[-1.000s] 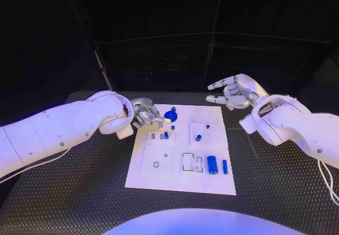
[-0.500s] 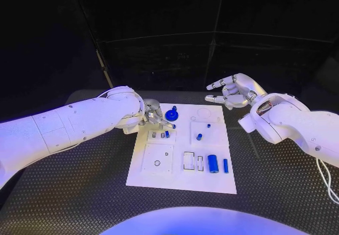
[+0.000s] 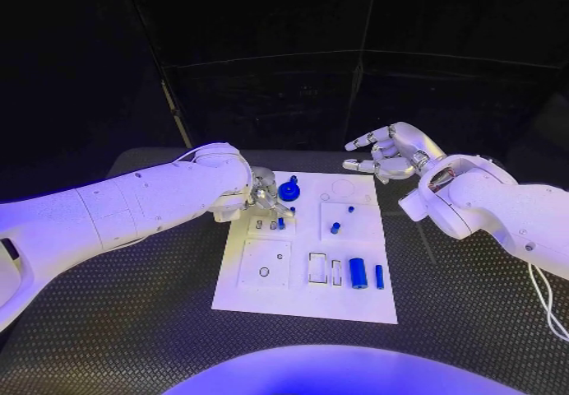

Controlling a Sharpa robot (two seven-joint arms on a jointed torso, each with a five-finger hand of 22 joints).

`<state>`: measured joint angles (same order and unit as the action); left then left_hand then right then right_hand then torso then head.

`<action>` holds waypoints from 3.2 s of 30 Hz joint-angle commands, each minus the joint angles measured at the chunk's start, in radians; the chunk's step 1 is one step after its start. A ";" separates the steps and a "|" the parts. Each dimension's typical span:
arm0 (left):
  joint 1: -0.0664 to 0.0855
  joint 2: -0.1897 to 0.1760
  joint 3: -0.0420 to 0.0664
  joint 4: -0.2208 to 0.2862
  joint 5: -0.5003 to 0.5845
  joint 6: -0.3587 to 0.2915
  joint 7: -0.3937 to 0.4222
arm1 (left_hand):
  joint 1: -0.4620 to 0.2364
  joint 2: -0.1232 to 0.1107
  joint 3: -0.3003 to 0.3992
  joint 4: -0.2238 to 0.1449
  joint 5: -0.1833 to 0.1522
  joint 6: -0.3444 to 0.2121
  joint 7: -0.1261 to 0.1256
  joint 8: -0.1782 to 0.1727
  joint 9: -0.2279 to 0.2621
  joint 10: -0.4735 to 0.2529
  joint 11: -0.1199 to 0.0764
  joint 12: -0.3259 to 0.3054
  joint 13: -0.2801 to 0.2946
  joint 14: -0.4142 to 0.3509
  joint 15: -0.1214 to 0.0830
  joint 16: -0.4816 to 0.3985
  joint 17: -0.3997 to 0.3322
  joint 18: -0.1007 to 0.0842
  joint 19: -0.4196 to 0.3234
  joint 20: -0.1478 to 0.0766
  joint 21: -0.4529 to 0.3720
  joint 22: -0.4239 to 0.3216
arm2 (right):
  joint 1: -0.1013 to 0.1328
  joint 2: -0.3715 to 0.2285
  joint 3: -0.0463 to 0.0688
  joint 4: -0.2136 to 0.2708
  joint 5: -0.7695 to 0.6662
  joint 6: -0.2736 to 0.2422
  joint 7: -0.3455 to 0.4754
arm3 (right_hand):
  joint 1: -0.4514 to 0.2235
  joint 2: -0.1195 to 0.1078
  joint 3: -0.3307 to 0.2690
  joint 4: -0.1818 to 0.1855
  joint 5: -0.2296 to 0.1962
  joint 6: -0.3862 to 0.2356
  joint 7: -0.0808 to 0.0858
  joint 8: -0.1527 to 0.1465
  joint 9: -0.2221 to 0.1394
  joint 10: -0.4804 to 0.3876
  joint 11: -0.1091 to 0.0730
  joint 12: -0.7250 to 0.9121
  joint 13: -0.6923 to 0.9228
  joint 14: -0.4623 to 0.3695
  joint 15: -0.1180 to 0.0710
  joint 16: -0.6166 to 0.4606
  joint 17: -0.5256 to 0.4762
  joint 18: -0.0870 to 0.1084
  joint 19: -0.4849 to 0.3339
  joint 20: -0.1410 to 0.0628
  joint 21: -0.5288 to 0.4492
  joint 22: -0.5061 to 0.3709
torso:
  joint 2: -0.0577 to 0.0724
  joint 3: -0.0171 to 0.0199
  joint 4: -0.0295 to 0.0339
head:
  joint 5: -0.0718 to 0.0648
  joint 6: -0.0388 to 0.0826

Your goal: Assemble the parts on the task board

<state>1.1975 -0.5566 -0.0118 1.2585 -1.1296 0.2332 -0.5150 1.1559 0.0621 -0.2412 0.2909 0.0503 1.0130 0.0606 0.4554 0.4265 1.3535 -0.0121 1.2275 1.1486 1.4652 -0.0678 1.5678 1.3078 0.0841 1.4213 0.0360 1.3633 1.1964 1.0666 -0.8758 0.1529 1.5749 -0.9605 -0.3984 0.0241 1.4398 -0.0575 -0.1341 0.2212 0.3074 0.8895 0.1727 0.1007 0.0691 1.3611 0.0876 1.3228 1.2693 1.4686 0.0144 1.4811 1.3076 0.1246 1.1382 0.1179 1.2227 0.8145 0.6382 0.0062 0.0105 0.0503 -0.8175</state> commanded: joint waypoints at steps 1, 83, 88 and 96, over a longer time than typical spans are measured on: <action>0.002 0.005 -0.001 -0.007 -0.022 0.039 -0.012 | -0.004 0.007 -0.007 0.000 -0.001 -0.011 0.001 0.005 0.003 -0.010 0.002 -0.005 -0.003 0.106 -0.004 0.003 0.263 -0.012 -0.008 0.002 0.004 0.001 | 0.002 0.000 0.001 0.000 -0.004 0.011 -0.004 | 0.002 0.005 -0.005 0.001 0.005 0.005 -0.002 0.006 0.000 -0.005 -0.004 -0.004 -0.001 0.052 -0.007 -0.004 0.039 0.017 -0.004 -0.001 -0.005 -0.001 | 0.000 -0.0007 0.0004 | -0.003 -0.002; -0.003 -0.076 -0.005 0.060 0.146 -0.106 -0.002 | 0.164 -0.089 0.761 -0.159 0.001 -0.086 -0.002 0.074 0.138 -0.021 -0.003 -0.052 -0.035 0.106 -0.005 0.003 0.263 -0.016 -0.014 0.004 0.025 0.058 | 0.002 0.019 0.001 -0.029 -0.024 0.037 -0.014 | 0.009 0.020 -0.011 -0.001 0.030 0.010 -0.005 0.011 0.000 -0.006 -0.007 -0.006 -0.006 0.052 -0.009 -0.009 0.033 0.019 -0.008 -0.003 -0.015 -0.016 | 0.001 0.0004 0.0035 | 0.000 -0.019; -0.009 -0.104 -0.005 0.088 0.149 -0.145 0.001 | 0.150 -0.103 0.795 -0.170 0.000 -0.086 -0.003 0.078 0.144 -0.014 -0.004 -0.045 -0.028 0.106 -0.006 0.003 0.263 -0.018 -0.007 0.003 0.031 0.070 | 0.002 0.020 0.001 -0.029 -0.024 0.034 -0.008 | 0.007 0.021 -0.012 0.000 0.032 0.010 -0.005 0.012 0.000 -0.006 -0.007 -0.005 -0.005 0.052 -0.009 -0.009 0.033 0.019 -0.007 -0.003 -0.015 -0.015 | 0.001 0.0005 0.0027 | 0.003 -0.021; -0.031 -0.116 -0.005 0.113 0.092 -0.186 0.004 | 0.140 -0.117 0.825 -0.185 0.001 -0.086 -0.004 0.083 0.150 -0.009 -0.005 -0.040 -0.023 0.106 -0.007 0.003 0.263 -0.020 -0.002 0.002 0.036 0.079 | 0.002 0.021 0.001 -0.029 -0.025 0.034 -0.004 | 0.007 0.021 -0.012 0.000 0.032 0.010 -0.005 0.012 0.000 -0.006 -0.007 -0.005 -0.005 0.052 -0.009 -0.009 0.033 0.019 -0.007 -0.003 -0.015 -0.015 | 0.001 -0.0006 0.0004 | 0.008 -0.025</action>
<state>1.1666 -0.6737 -0.0173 1.3669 -1.0099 0.0957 -0.5223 1.2993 -0.0555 0.4379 0.2468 0.0508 0.9271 0.0611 0.5314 0.5761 1.3353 -0.0181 1.1822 1.1247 1.4690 -0.0716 1.5677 1.3074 0.0843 1.4122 0.0410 1.3962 1.2744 1.0665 -0.8556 0.1526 1.5444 -0.9817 -0.3671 0.0074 1.4433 -0.0455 -0.1403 0.2222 0.3330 0.8930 0.1691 0.1093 0.0687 1.3575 0.0840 1.3232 1.2643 1.4649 0.0107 1.4774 1.3078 0.1244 1.1344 0.1141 1.2112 0.7998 0.6391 0.0061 0.0128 0.0572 -0.8420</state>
